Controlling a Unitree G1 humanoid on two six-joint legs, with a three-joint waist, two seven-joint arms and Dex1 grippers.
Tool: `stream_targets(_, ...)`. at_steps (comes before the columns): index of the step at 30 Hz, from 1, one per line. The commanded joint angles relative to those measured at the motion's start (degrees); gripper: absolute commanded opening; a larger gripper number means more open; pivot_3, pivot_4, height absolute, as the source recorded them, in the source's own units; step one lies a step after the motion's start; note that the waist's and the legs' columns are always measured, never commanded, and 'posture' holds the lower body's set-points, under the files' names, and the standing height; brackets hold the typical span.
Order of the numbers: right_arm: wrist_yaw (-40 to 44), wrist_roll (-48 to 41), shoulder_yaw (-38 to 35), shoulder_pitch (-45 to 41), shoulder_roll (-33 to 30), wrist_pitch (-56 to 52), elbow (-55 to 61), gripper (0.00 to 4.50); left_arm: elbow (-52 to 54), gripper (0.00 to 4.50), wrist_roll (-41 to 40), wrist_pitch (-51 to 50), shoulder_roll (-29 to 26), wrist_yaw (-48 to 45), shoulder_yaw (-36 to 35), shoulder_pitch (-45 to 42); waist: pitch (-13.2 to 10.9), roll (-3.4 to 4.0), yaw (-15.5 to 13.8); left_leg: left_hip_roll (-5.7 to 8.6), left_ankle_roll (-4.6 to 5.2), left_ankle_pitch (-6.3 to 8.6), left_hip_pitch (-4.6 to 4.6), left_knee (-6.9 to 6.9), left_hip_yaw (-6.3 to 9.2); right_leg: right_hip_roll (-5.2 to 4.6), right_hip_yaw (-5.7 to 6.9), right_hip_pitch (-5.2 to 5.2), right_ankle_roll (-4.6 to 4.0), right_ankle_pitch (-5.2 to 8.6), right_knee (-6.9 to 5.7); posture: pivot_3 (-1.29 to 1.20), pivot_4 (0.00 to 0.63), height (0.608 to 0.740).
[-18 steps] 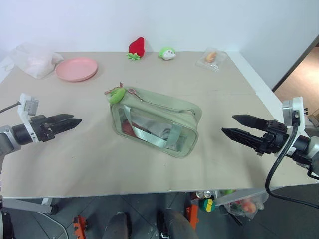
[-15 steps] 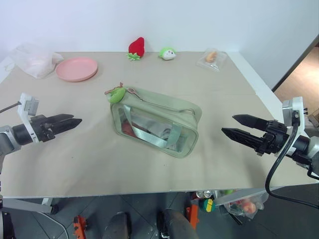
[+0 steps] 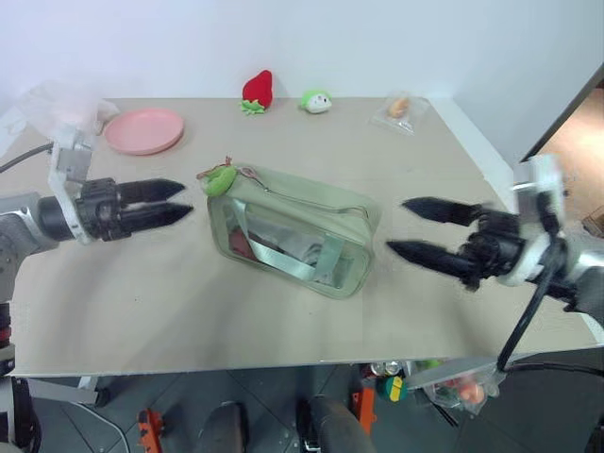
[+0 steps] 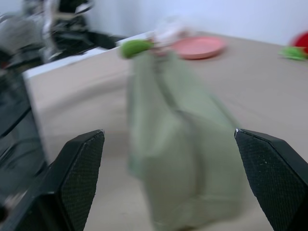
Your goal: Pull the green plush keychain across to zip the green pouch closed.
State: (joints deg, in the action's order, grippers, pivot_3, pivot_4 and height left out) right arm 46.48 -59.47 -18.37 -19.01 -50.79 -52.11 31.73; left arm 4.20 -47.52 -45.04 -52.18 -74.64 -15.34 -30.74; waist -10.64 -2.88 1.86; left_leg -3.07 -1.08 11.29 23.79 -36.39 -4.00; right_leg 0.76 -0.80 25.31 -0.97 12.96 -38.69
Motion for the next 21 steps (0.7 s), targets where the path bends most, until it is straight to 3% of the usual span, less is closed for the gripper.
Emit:
stream_targets(1, 0.38, 4.5, 6.16, -2.13, -0.37, 1.87, 0.52, 4.48, 4.78, 3.47, -3.11, -0.83, -0.13, -1.32, 0.58, -1.07, 0.0, 0.01, -0.02, 0.01, 0.0, 0.0, 0.0, -0.01, 0.02, -0.01, 0.01, 0.0, 0.01, 0.0, 0.0, 0.0, 0.15, 0.74)
stream_targets(16, 3.83, 16.17, 15.47, -7.29, 6.56, 11.77, -8.45, 4.48, 6.51, 3.47, -3.99, -0.31, 1.41, 2.42, 0.86, -0.89, -0.01, 0.01, 0.02, 0.08, 0.01, -0.01, 0.05, -0.16, 0.13, 0.02, 0.04, -0.03, 0.04, -0.05, -0.01, 0.0, 0.15, 0.74)
stream_targets(21, 5.96, 15.2, 15.44, -7.1, 8.3, 11.95, -9.01, 2.93, 3.81, 3.5, -5.97, -0.94, 1.38, 4.81, -3.06, -1.71, -0.01, 0.02, -0.01, 0.08, 0.01, -0.01, 0.04, -0.17, 0.15, 0.01, 0.05, -0.03, 0.04, -0.05, -0.04, 0.0, 0.15, 0.74)
